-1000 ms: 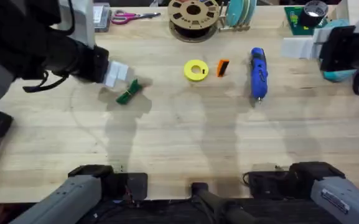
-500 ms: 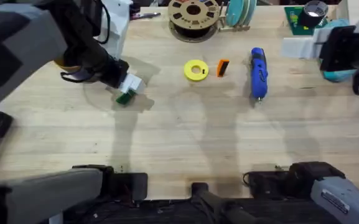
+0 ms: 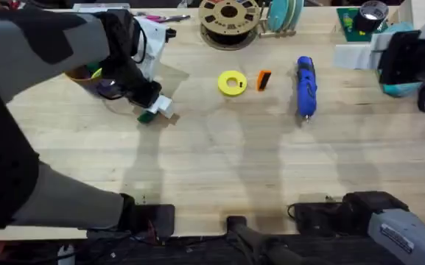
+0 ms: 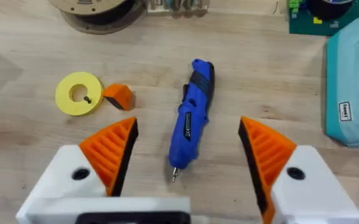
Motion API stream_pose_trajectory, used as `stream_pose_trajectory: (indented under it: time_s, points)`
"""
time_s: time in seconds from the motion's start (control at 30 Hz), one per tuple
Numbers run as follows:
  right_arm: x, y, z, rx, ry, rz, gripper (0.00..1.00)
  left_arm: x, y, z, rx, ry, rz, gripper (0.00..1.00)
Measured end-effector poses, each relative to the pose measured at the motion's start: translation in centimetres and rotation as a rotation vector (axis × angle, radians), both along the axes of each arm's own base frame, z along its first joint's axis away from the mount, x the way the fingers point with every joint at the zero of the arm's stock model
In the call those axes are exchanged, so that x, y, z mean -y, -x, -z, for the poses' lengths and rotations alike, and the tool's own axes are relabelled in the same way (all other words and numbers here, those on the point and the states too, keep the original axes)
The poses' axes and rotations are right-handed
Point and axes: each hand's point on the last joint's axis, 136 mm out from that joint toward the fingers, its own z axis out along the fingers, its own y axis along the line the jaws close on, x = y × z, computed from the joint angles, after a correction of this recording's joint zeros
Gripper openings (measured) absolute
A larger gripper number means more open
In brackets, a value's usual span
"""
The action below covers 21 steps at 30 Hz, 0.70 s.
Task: Pick up the gripper from the table and insert it into the empty holder that is missing its gripper. Then pick up a screw, insert it into the mounting hole, and use the screwdriver to tighten it. Finally, clean up the table by picking up the vegetable and placing it into the bucket.
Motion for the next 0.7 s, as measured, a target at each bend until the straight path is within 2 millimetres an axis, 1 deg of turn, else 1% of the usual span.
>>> stream_pose_trajectory:
  time_s: [0.07,0.1,0.13,0.17,0.23,0.3,0.37,0.6,0.7]
  points:
    - [0.01,0.00,-0.01,0.000,0.000,0.000,0.996,0.01,-0.04,0.08,-0.001,0.000,0.000,0.785]
    - [0.00,0.00,-0.01,0.000,0.000,0.000,0.996,0.01,-0.06,0.08,0.000,0.001,-0.002,0.703]
    - [0.00,0.00,-0.01,0.000,0.000,0.000,0.996,0.01,-0.08,0.08,0.001,0.000,0.003,0.572]
    - [0.00,0.00,0.00,0.000,0.000,0.000,0.996,0.02,-0.08,0.08,0.001,0.001,0.002,0.484]
    - [0.00,0.00,0.00,0.000,0.000,0.000,0.996,0.04,-0.08,0.08,0.001,0.002,0.004,0.222]
    - [0.00,0.00,-0.01,0.000,0.000,0.000,0.996,0.06,-0.08,0.08,0.001,0.003,0.007,0.033]
    - [0.00,0.00,0.00,0.000,0.000,0.000,0.996,0.07,-0.08,0.08,0.001,0.003,0.007,0.004]
    - [0.00,0.00,0.00,0.000,0.000,0.000,0.996,0.36,-0.14,0.05,0.004,0.020,0.008,0.003]
    - [0.00,0.00,-0.01,0.000,0.000,0.000,0.996,0.53,-0.14,-0.29,0.007,0.031,0.000,0.003]
